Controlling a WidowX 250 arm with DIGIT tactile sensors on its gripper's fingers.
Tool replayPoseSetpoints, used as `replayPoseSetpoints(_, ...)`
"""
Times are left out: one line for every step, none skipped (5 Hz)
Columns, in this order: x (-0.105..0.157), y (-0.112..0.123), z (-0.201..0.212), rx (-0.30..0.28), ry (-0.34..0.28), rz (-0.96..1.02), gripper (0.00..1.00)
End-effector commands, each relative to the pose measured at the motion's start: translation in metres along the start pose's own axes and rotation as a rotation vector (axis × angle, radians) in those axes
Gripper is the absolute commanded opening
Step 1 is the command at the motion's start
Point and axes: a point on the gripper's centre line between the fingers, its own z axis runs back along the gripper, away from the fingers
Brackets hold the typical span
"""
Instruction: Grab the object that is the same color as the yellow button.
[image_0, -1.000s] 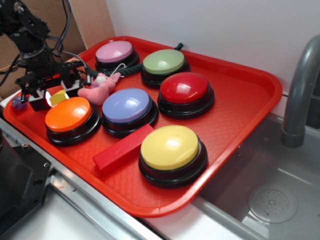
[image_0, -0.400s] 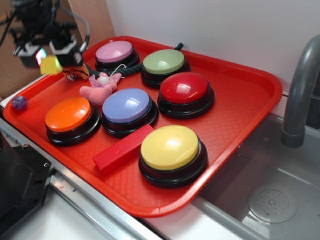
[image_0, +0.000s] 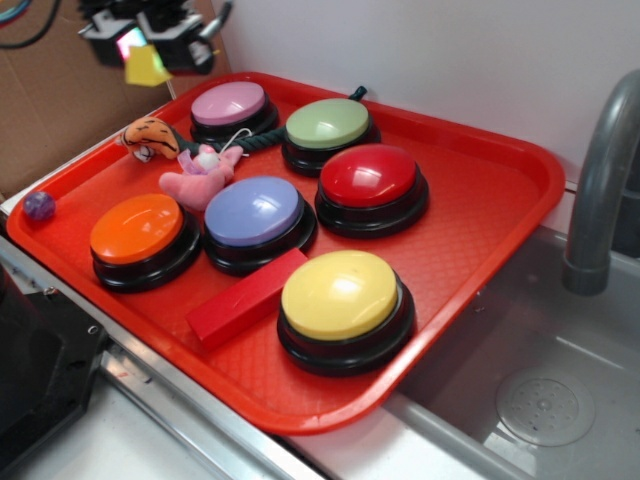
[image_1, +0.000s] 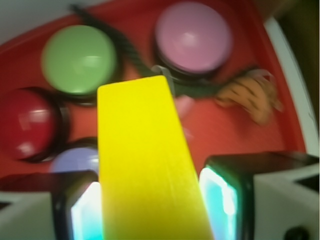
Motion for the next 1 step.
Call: replayPoseSetpoints(0.0069,-0.0055,0.0042,-0.128,0.03,-0.122,0.63)
